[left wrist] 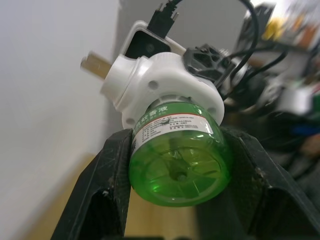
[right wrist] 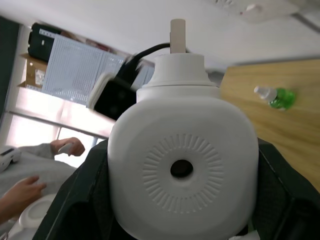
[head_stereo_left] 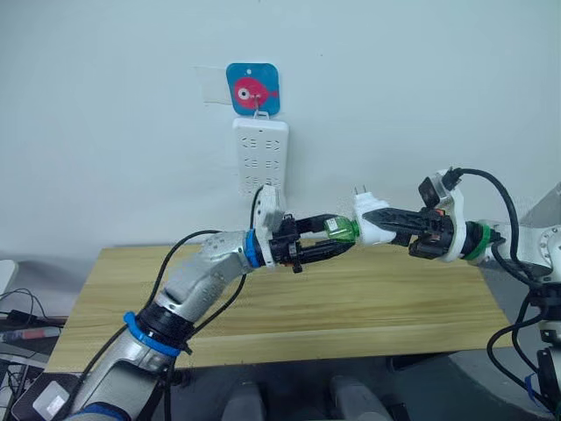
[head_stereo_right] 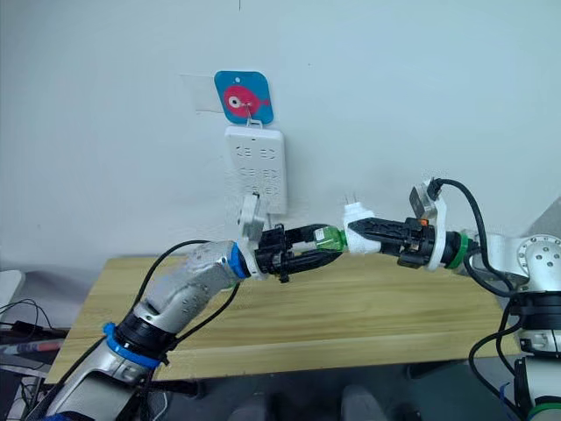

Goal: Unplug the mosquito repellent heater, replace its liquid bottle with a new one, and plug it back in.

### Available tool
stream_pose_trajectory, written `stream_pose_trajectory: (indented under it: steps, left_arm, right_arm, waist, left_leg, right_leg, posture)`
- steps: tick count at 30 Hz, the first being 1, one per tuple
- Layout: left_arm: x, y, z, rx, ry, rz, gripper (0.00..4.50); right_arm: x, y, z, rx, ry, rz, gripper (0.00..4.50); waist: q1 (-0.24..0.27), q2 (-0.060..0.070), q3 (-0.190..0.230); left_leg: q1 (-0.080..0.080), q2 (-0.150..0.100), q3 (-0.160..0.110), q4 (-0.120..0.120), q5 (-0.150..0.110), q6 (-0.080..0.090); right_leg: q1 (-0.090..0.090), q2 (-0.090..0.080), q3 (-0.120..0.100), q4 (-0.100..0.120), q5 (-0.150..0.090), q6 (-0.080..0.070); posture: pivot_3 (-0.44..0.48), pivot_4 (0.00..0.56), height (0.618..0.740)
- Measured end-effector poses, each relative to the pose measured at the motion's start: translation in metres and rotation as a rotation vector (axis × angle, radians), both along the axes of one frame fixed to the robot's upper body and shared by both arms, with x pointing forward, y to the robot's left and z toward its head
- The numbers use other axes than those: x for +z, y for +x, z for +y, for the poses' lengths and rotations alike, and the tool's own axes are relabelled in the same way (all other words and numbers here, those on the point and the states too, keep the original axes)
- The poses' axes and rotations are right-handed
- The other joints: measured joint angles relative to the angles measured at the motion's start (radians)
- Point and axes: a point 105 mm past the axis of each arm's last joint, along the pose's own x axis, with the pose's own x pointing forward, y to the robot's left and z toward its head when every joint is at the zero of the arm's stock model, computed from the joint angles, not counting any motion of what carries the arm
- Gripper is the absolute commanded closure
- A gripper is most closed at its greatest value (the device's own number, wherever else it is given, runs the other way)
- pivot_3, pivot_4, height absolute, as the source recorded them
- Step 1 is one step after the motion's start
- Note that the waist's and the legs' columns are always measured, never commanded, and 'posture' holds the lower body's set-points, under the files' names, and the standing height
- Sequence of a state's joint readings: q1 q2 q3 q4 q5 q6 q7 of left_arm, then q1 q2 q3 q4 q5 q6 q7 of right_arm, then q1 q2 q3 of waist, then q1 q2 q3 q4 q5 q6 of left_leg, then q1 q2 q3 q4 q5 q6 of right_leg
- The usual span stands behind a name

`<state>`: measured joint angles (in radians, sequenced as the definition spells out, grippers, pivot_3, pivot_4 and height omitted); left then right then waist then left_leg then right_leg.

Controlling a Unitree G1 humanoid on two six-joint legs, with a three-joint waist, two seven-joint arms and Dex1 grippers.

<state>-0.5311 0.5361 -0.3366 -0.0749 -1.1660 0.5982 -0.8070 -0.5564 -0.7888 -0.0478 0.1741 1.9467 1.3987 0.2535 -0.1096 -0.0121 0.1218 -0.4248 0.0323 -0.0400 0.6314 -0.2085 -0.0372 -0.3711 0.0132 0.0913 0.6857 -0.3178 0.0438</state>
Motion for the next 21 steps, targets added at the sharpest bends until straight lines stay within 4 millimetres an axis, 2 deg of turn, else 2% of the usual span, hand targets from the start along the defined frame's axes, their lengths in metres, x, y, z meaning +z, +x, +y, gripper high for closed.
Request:
stream_pose_trajectory:
  steps: [1,3,7,17,21]
  left_arm:
    - [-0.005,-0.003,0.002,-0.046,-0.002,0.147,2.21]
    - [-0.014,-0.007,0.006,-0.101,0.001,0.327,2.21]
    - [-0.022,-0.006,0.01,-0.137,-0.038,0.544,2.21]
    - [-0.025,0.001,0.02,-0.071,-0.032,0.57,2.21]
    - [-0.034,0.003,0.034,-0.007,-0.012,0.588,2.21]
  right_arm:
    - [-0.004,-0.004,0.001,0.017,-0.016,0.011,1.51]
    - [-0.012,-0.008,0.003,0.034,-0.04,0.035,1.51]
    - [-0.017,-0.008,0.005,0.028,-0.055,0.046,1.51]
    - [-0.019,0.002,0.002,-0.049,-0.087,0.033,1.51]
    - [-0.018,0.011,-0.008,-0.113,-0.084,0.046,1.51]
  waist:
    - [-0.002,0.0,0.0]
    - [-0.003,0.0,0.0]
    - [-0.001,0.0,0.0]
    - [0.001,0.0,0.0]
    - [0.001,0.0,0.0]
  left_leg:
    - [0.0,0.0,0.0,0.0,0.0,0.0]
    - [0.0,0.0,-0.001,0.0,0.0,0.0]
    - [0.0,0.0,0.0,0.001,0.0,0.0]
    - [0.0,0.0,0.001,0.001,0.0,0.0]
    - [0.0,0.0,0.002,0.001,0.0,0.0]
  right_leg:
    - [0.0,0.0,0.0,0.0,0.0,0.0]
    - [0.0,0.001,0.0,0.0,0.0,0.0]
    - [0.0,0.001,0.0,0.0,0.0,0.0]
    - [0.0,0.0,0.002,0.0,0.0,0.0]
    - [-0.001,0.0,0.003,0.0,0.0,-0.001]
  posture:
    - [-0.077,0.103,0.74]
    - [-0.078,0.102,0.74]
    - [-0.083,0.101,0.74]
    - [-0.086,0.091,0.74]
    - [-0.086,0.09,0.74]
